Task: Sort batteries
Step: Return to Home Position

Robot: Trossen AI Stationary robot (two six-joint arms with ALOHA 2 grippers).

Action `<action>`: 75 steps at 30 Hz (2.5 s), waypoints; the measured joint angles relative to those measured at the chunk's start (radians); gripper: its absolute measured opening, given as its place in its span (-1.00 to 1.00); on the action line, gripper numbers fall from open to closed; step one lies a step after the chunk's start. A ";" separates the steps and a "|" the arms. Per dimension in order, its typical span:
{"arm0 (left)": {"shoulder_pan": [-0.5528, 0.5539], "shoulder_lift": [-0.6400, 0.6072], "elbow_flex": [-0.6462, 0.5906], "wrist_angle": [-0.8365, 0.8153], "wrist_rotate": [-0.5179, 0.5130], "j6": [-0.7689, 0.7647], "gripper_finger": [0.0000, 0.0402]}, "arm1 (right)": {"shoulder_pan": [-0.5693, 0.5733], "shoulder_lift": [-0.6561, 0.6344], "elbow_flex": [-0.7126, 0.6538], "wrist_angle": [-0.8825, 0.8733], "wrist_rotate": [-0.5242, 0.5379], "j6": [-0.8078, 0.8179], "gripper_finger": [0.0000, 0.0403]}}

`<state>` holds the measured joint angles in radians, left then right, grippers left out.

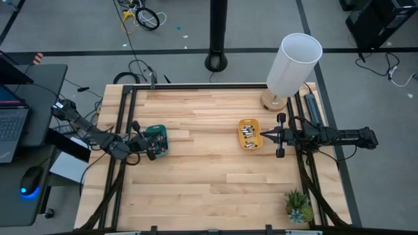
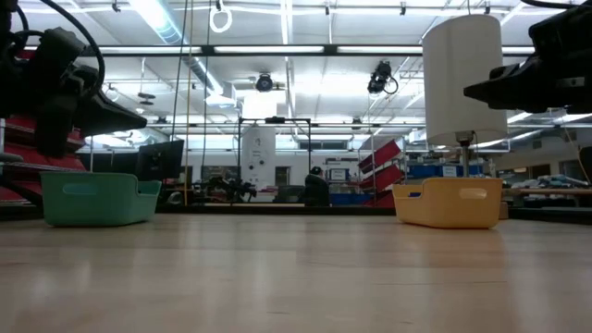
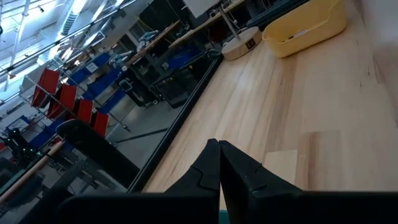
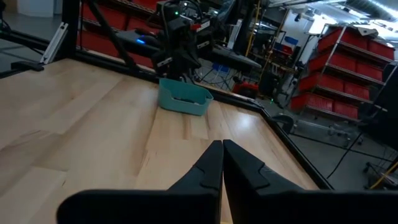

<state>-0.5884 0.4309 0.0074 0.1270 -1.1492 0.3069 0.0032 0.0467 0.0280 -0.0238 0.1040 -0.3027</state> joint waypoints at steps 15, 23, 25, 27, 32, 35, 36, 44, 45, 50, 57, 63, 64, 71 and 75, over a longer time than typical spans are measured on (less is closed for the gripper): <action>0.159 -0.169 0.000 0.012 -0.252 -0.185 -0.92 | 0.000 0.000 0.000 0.000 0.000 0.000 -0.90; 0.279 -0.319 0.000 0.006 -0.263 -0.209 -0.92 | 0.000 0.000 0.000 0.000 0.000 0.000 -0.90; 0.294 -0.359 0.000 -0.022 -0.262 -0.209 -0.92 | 0.000 0.000 0.000 0.000 0.000 0.000 -0.90; 0.302 -0.390 0.000 -0.065 -0.262 -0.208 -0.92 | 0.000 0.000 0.000 0.000 0.000 0.000 -0.91; 0.306 -0.421 0.000 -0.095 -0.260 -0.208 -0.92 | 0.000 0.000 0.000 0.000 0.000 0.000 -0.90; 0.306 -0.427 0.000 -0.096 -0.260 -0.208 -0.92 | 0.000 0.000 0.000 0.000 0.000 0.000 -0.90; 0.306 -0.427 0.000 -0.095 -0.259 -0.208 -0.92 | 0.000 0.000 0.000 0.000 0.000 0.000 -0.90; 0.306 -0.426 0.000 -0.096 -0.259 -0.208 -0.93 | 0.000 0.000 0.000 0.000 0.000 0.000 -0.90; 0.306 -0.426 0.000 -0.096 -0.259 -0.208 -0.93 | 0.000 0.000 0.000 0.000 0.000 0.000 -0.90; 0.306 -0.426 0.000 -0.096 -0.259 -0.208 -0.93 | 0.000 0.000 0.000 0.000 0.000 0.000 -0.91; 0.306 -0.426 0.000 -0.096 -0.259 -0.208 -0.93 | 0.000 0.000 0.000 0.000 -0.001 0.000 -0.90; 0.306 -0.426 0.000 -0.096 -0.259 -0.207 -0.92 | 0.000 0.000 0.000 0.000 -0.001 0.000 -0.91; 0.306 -0.426 0.000 -0.096 -0.259 -0.208 -0.92 | 0.000 0.000 0.000 0.000 -0.001 0.000 -0.90; 0.306 -0.426 0.000 -0.096 -0.259 -0.207 -0.92 | 0.000 0.000 0.001 0.000 -0.001 0.000 -0.91; 0.306 -0.426 0.000 -0.096 -0.259 -0.208 -0.92 | 0.000 0.000 0.001 0.000 -0.001 0.000 -0.90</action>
<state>-0.2829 0.0051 0.0071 0.0307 -1.4086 0.0994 0.0036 0.0467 0.0288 -0.0235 0.1032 -0.3024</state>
